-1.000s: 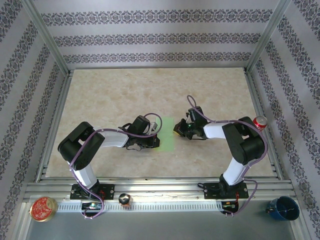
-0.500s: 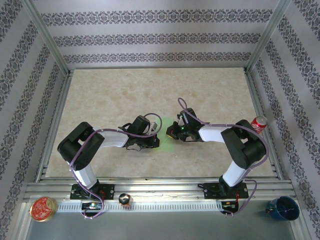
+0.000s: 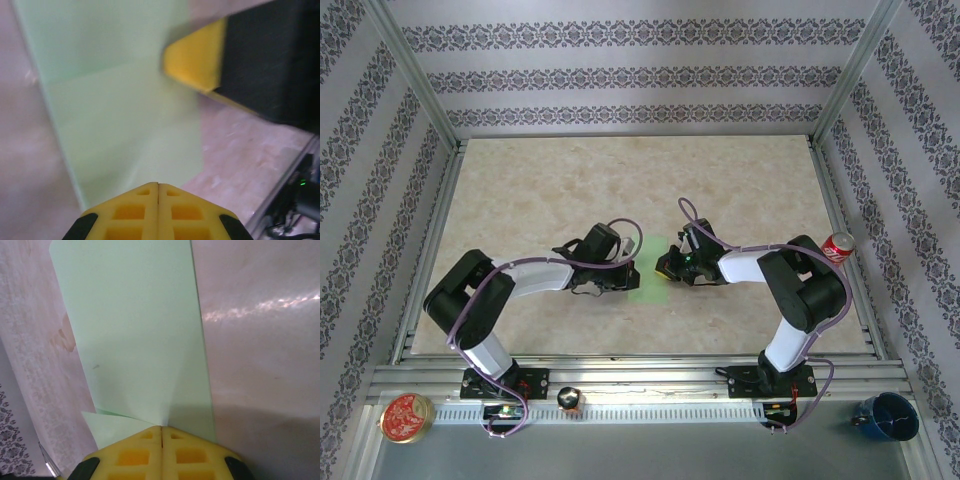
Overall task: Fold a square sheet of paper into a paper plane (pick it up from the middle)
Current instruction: Fold the triangle a second time at the center of the table.
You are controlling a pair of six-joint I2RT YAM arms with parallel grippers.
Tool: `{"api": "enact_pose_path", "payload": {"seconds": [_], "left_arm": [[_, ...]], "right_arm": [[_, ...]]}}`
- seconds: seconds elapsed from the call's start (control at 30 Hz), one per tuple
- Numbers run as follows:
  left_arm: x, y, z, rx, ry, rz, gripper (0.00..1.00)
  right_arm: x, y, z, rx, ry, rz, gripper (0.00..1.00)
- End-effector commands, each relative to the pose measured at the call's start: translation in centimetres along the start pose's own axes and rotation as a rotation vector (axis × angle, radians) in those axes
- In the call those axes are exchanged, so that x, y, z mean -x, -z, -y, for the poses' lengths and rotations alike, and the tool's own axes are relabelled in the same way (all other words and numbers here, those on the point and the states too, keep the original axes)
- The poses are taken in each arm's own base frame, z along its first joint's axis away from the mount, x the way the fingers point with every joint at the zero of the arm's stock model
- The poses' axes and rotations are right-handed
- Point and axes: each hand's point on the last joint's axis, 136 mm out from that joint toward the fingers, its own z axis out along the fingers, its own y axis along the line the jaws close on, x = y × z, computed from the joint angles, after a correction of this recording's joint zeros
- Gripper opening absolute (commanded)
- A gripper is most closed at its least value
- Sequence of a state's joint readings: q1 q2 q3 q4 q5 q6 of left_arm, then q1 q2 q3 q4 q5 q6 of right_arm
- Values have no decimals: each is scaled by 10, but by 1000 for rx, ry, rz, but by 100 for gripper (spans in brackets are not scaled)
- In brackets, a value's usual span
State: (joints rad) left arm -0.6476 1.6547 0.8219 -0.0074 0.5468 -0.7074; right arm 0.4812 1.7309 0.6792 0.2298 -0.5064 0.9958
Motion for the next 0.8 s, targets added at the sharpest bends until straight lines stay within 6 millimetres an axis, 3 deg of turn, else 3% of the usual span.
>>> {"api": "enact_pose_path", "payload": {"seconds": [0.0, 0.37, 0.77], "left_arm": [[17, 6, 21, -57, 53, 34, 1], [19, -25, 8, 0, 158, 10, 0], [23, -42, 2, 27, 171, 4, 0]], "right_arm": [[-6, -5, 32, -92, -55, -8, 0], [-7, -6, 31, -83, -71, -7, 0], [-9, -6, 34, -87, -75, -7, 0]]}}
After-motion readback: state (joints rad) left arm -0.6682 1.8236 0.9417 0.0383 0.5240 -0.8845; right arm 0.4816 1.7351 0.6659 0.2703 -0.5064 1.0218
